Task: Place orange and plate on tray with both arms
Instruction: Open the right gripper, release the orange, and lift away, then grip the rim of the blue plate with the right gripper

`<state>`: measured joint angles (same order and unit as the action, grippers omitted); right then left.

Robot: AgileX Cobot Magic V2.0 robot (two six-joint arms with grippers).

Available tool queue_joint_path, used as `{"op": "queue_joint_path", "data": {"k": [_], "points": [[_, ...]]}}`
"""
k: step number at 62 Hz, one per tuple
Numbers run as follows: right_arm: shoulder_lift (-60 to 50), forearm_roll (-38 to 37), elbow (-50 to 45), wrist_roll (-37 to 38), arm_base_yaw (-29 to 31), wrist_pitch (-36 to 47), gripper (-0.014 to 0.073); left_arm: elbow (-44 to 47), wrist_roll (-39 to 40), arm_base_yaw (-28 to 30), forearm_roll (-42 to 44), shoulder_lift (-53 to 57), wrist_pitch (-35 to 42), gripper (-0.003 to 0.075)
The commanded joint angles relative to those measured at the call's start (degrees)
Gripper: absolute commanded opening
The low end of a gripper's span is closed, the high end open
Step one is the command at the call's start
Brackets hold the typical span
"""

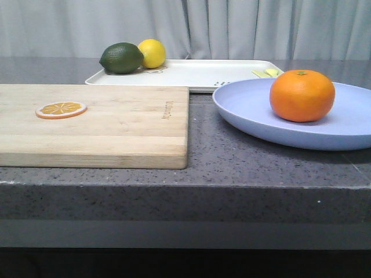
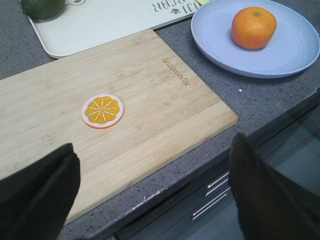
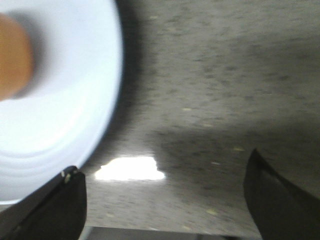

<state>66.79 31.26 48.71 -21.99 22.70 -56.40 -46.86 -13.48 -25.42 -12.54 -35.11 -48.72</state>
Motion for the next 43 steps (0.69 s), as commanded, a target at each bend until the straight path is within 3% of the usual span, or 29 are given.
{"op": "queue_joint_path", "data": {"k": [1,15,32,37,43], "points": [[1.4,9.5,-0.1,-5.2,1.3,0.4,0.0643,-1.4,0.0,0.1,-0.7,-0.5,5.0,0.0586],[8.0,22.5,-0.6,-8.8,1.1,0.3,0.0643,-1.4,0.0,0.1,-0.7,-0.5,6.3,0.0586],[13.3,29.3,-0.6,-9.1,0.8,0.7,0.0638,-1.4,0.0,0.1,-0.7,-0.5,6.7,0.0586],[14.1,30.5,-0.6,-9.1,0.7,0.7,0.0595,-1.4,0.0,0.1,-0.7,-0.5,6.7,0.0586],[14.7,31.0,-0.6,-9.1,0.7,0.7,0.0480,-1.4,0.0,0.1,-0.7,-0.5,6.9,0.0586]]}}
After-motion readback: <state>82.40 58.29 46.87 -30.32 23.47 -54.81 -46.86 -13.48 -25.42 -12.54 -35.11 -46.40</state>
